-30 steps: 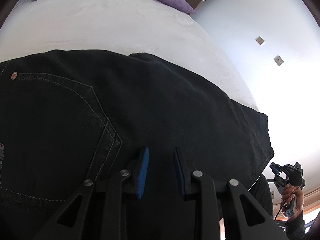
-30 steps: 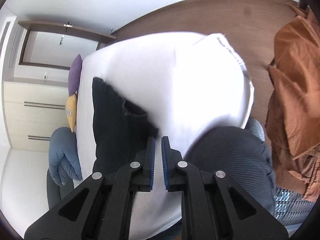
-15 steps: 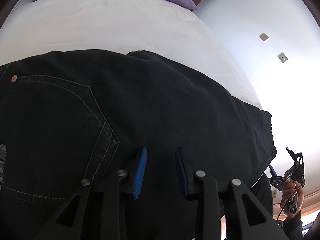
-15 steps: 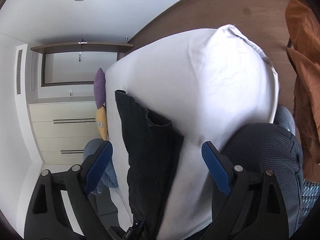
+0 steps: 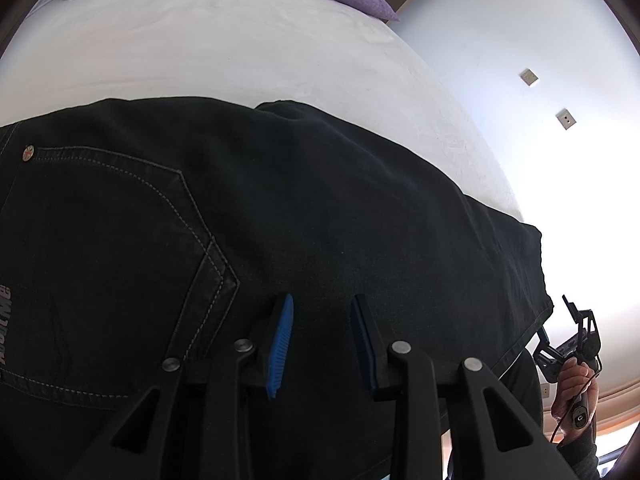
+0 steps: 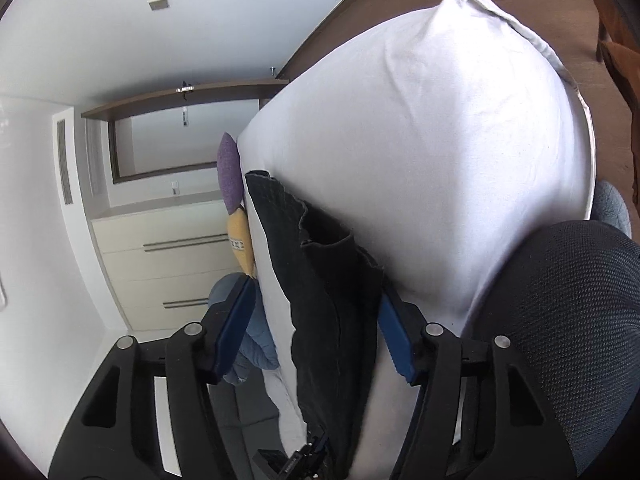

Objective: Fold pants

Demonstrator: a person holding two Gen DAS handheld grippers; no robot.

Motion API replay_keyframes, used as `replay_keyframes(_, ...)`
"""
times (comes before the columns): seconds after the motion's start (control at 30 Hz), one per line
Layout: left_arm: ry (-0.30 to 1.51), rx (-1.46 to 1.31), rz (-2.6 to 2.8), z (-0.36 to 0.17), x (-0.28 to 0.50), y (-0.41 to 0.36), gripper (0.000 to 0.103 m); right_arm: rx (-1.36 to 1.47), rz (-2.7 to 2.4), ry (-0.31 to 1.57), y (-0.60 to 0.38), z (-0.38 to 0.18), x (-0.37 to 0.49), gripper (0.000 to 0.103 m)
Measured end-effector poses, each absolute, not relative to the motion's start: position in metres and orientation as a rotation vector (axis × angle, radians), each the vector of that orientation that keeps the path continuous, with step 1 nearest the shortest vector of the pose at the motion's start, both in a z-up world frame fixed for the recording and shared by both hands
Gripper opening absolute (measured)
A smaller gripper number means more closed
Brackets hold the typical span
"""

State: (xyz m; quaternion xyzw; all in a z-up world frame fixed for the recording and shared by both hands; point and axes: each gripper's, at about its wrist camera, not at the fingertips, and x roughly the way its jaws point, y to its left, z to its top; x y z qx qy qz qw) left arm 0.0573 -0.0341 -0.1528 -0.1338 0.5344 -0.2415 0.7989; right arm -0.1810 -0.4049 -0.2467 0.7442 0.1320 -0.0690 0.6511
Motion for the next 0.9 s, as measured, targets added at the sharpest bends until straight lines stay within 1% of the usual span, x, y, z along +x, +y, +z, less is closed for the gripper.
replay_keyframes(0.17, 1.149, -0.291, -0.516, -0.153, 0.057, -0.032, 0.033, 1.708, -0.129, 0.264, -0.409, -0.254, -0.169, 0.053)
replay_keyframes(0.27, 1.149, -0.290, -0.513, -0.153, 0.057, -0.030, 0.033, 1.711, -0.102, 0.229, -0.410, -0.255, -0.153, 0.047)
replay_keyframes(0.37, 1.146, -0.290, -0.509, -0.152, 0.057, -0.027, 0.033, 1.707, -0.109, 0.240, -0.414, -0.260, -0.135, 0.035)
replay_keyframes(0.4, 1.146, -0.291, -0.510, -0.152, 0.057, -0.026, 0.033, 1.706, -0.121, 0.245, -0.417, -0.262, -0.131, 0.030)
replay_keyframes(0.47, 1.147, -0.302, -0.511, -0.153, 0.058, -0.024, 0.033, 1.705, -0.133, 0.244, -0.419, -0.265, -0.124, 0.022)
replay_keyframes(0.5, 1.148, -0.312, -0.512, -0.153, 0.058, -0.022, 0.033, 1.693, -0.152, 0.260, -0.420, -0.265, -0.121, 0.016)
replay_keyframes(0.53, 1.149, -0.320, -0.512, -0.153, 0.058, -0.021, 0.033, 1.682, -0.164, 0.269, -0.419, -0.267, -0.117, 0.012)
replay_keyframes(0.6, 1.153, -0.337, -0.509, -0.154, 0.058, -0.019, 0.033, 1.659, -0.187, 0.283, -0.419, -0.265, -0.113, 0.009)
replay_keyframes(0.73, 1.153, -0.324, -0.491, -0.149, 0.057, -0.019, 0.033, 1.576, -0.224, 0.340, -0.420, -0.254, -0.101, 0.008)
replay_keyframes(0.8, 1.149, -0.304, -0.490, -0.147, 0.056, -0.022, 0.035, 1.523, -0.255, 0.372, -0.420, -0.244, -0.093, 0.008)
replay_keyframes(0.9, 1.149, -0.328, -0.489, -0.150, 0.056, -0.018, 0.035, 1.421, -0.296, 0.407, -0.413, -0.224, -0.080, 0.007)
